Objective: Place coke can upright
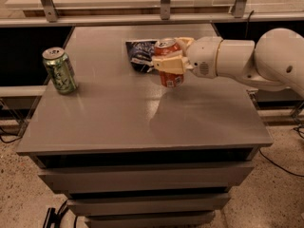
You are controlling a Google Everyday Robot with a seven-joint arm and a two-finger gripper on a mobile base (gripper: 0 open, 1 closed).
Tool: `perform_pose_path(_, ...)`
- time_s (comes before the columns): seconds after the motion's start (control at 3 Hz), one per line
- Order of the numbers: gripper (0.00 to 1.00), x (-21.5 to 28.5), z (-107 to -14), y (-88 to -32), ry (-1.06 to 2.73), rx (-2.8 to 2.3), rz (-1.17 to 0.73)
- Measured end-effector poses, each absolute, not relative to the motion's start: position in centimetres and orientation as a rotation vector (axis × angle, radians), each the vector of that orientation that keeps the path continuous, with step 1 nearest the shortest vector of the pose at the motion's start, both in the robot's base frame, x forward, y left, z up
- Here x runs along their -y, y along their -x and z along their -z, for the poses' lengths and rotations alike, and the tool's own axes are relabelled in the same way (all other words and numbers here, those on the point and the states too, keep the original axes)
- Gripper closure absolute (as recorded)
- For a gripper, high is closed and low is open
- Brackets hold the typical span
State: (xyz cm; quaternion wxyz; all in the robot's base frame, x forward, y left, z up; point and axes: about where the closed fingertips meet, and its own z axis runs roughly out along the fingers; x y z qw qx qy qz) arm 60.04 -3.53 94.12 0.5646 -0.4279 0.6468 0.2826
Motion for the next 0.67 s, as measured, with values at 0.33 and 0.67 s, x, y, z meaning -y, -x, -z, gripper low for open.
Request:
perform_pose_path(0.33, 1.0, 3.32, -94.06, -59.55, 1.031, -1.476, -0.666)
perform_pose_path(0.67, 1.0, 3.2, -94.03, -59.28, 1.044, -1.451, -0.667)
